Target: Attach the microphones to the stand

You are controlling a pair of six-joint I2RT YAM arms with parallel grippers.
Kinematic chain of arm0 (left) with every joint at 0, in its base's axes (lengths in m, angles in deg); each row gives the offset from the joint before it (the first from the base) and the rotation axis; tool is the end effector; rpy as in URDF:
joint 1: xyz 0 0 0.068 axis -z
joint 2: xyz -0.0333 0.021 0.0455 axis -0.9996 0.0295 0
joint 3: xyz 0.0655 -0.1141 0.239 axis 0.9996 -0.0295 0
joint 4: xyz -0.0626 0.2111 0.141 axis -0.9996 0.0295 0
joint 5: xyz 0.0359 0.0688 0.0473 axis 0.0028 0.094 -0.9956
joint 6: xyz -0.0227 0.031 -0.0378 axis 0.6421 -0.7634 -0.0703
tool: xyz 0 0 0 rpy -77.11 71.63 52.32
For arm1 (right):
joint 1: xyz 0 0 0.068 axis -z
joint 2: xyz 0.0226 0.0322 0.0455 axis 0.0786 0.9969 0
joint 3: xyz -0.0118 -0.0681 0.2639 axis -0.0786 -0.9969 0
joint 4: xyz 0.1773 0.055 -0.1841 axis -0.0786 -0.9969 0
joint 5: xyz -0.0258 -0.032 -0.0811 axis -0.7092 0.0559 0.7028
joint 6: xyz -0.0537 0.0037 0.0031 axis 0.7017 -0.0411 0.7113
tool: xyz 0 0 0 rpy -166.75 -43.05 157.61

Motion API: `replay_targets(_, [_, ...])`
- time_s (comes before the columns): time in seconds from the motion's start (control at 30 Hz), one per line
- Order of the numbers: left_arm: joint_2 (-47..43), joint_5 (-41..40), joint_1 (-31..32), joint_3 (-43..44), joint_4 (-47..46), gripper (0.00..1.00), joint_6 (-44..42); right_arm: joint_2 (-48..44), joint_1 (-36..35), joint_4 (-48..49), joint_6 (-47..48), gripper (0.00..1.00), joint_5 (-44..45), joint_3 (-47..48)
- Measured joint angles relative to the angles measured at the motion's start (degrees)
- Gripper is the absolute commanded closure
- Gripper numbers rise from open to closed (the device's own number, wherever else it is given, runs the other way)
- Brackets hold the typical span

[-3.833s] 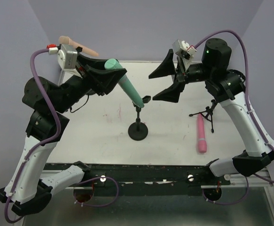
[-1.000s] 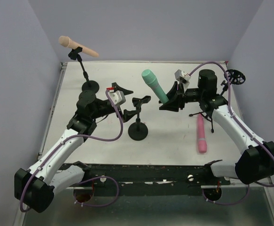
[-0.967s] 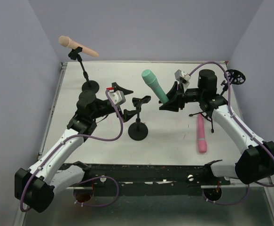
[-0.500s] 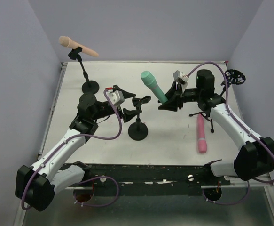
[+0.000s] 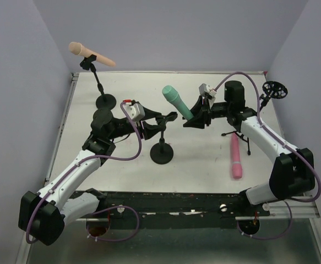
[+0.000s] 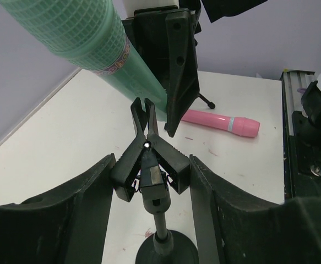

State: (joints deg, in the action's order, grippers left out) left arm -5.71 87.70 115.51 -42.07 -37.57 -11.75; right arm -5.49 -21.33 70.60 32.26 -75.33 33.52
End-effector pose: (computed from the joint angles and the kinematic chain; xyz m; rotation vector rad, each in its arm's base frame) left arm 0.1970 -0.1301 0.3411 0.9652 1.2437 -0.9939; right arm 0.2906 0.1236 0.3057 -1.2857 1.3362 1.2463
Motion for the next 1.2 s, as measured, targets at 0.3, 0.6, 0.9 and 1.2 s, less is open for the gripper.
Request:
replay_targets(0.3, [-0.07, 0.07, -0.04, 0.04, 0.46, 0.90, 0.04, 1.42, -2.03, 2.34, 0.09, 0.75, -0.87, 1.77])
replay_targets(0.6, [-0.24, 0.00, -0.13, 0.04, 0.83, 0.19, 1.99, 2.49, -2.62, 3.41, 0.09, 0.75, -1.46, 2.49])
replay_targets(0.9, [-0.28, -0.11, -0.13, 0.04, 3.19, 0.12, 3.26, 2.49, -2.62, 3.58, 0.00, 0.74, -2.03, 2.49])
replay_targets(1.2, [-0.28, -0.07, -0.13, 0.07, 3.10, 0.12, 2.84, 2.49, -2.62, 3.82, -0.39, 0.74, -2.99, 2.49])
